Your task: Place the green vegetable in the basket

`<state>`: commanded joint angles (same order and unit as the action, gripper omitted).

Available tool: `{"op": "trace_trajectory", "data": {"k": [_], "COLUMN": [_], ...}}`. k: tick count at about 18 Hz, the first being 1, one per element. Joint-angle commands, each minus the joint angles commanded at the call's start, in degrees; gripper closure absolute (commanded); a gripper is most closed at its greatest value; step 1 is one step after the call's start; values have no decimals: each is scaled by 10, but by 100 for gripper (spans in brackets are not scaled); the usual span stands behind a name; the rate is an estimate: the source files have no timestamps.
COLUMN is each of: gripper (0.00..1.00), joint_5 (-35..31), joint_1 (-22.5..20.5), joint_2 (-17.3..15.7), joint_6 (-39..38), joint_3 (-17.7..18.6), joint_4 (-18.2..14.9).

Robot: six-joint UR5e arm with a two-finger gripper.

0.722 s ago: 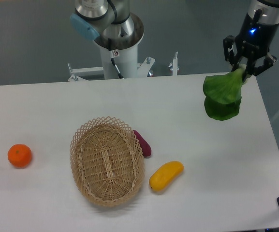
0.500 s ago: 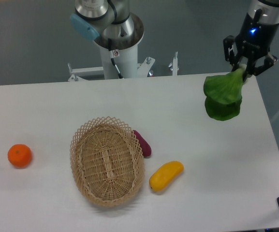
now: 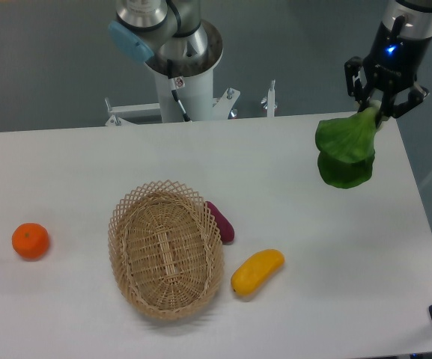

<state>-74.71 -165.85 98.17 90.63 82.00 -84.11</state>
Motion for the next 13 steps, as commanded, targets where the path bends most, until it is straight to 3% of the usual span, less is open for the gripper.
{"op": "trace_trajectory", "data": {"k": [3, 10, 13], "gripper": [75, 76, 76], "joint_5": [-2, -40, -59], "joint_1": [47, 173, 222], "joint_2": [5, 6, 21], "joint_6": [-66, -285, -368], "joint_3": [8, 111, 148], "joint_4": [36, 225, 295]}}
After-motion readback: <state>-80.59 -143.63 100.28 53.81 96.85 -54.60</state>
